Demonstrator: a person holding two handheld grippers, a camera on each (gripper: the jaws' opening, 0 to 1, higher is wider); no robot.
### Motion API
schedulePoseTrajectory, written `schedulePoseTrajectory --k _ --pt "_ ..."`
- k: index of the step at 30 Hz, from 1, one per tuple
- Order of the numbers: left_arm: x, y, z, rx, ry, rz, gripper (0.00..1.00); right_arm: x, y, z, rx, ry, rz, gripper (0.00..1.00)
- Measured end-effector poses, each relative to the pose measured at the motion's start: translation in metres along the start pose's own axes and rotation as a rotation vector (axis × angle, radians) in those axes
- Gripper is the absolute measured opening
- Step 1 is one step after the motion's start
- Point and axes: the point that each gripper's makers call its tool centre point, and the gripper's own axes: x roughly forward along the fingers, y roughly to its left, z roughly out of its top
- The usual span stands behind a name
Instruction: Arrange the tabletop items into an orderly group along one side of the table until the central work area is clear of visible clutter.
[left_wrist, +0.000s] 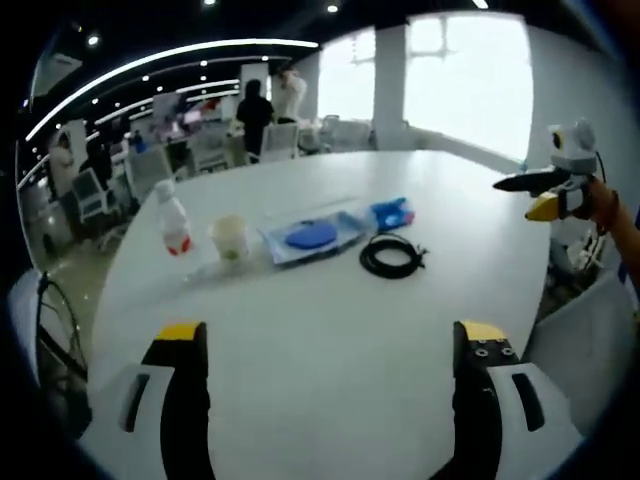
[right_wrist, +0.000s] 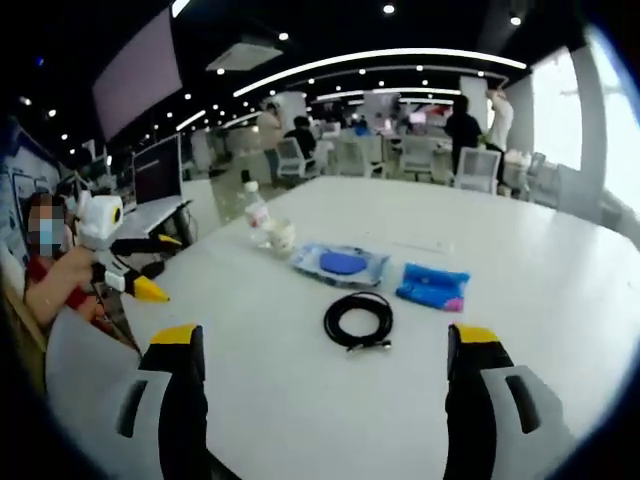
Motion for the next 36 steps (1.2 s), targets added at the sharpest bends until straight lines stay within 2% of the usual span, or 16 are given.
schedulePoseTrajectory --k 6,10,15,16,19,25,32,36 --pt "0.003 -0.003 -0.007 0.022 0.017 0.001 0.99 0.0 0.011 -0.022 0.084 -0.005 0.007 0.99" --pt "0.006 -0.006 -0.011 0.012 0.023 -0.004 0.99 0.001 0.015 -0.033 0.073 0.012 0.003 0.99" --pt "0.006 -0.003 -0.011 0.021 0.024 0.005 0.99 0.006 0.009 -0.035 0.06 0.0 -0.035 0.99" --pt "0.006 0.003 -0.012 0.008 0.029 0.029 0.99 0.008 0.008 -0.036 0.073 -0.001 -0.033 0.99" --pt "0.004 0.006 -0.012 0.012 0.029 0.042 0.99 0.013 0.01 -0.037 0.077 -0.002 -0.024 0.99" --pt "0.003 0.007 -0.011 0.003 0.02 0.043 0.99 0.017 0.008 -0.04 0.033 0.016 -0.027 0.99" --pt "0.001 0.012 -0.012 -0.002 0.02 0.064 0.99 0.021 0.002 -0.048 0.034 0.037 -0.041 0.99" --pt "0.001 0.016 -0.014 0.016 0.029 0.087 0.99 0.021 0.007 -0.051 0.032 0.052 -0.029 0.99"
